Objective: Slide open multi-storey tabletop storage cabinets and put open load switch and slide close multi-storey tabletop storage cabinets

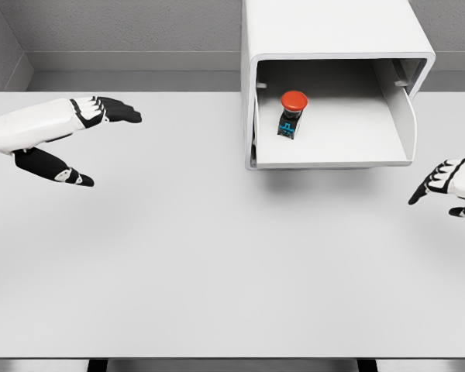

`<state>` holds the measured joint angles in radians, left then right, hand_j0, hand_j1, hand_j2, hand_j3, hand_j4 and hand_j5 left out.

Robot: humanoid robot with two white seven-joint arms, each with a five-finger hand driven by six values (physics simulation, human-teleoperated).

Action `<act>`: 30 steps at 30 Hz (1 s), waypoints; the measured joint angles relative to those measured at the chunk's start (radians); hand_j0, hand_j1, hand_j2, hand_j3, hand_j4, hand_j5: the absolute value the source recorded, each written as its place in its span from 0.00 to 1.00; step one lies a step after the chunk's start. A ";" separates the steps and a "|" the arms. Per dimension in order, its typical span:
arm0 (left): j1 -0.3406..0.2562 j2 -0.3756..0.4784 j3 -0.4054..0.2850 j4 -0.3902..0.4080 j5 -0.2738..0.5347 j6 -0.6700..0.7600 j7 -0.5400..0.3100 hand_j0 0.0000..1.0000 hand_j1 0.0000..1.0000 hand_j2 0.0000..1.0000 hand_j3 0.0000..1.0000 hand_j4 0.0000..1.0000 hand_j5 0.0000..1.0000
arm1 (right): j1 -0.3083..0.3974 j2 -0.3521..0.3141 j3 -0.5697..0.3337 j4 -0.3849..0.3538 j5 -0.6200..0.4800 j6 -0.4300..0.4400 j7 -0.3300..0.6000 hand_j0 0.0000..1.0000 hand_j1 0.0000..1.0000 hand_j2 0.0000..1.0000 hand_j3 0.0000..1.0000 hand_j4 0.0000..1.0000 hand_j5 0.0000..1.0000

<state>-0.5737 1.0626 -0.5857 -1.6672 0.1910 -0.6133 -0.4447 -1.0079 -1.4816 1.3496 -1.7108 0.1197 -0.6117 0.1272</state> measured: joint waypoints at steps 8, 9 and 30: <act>0.005 0.002 -0.002 0.000 0.001 0.000 0.005 1.00 1.00 1.00 1.00 1.00 1.00 | -0.003 0.056 0.011 -0.006 0.000 0.000 -0.005 0.60 0.60 0.60 0.60 0.60 0.60; 0.006 0.002 -0.002 0.000 0.001 0.000 0.005 1.00 1.00 1.00 1.00 1.00 1.00 | -0.009 0.064 0.011 -0.006 -0.001 0.000 -0.005 0.60 0.60 0.60 0.60 0.60 0.60; 0.009 0.003 -0.006 0.002 0.004 0.000 0.005 1.00 1.00 1.00 1.00 1.00 1.00 | -0.014 0.124 0.009 -0.003 -0.001 0.000 -0.002 0.60 0.60 0.60 0.60 0.60 0.60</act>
<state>-0.5645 1.0652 -0.5912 -1.6648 0.1946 -0.6132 -0.4395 -1.0217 -1.3574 1.3590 -1.7143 0.1182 -0.6117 0.1247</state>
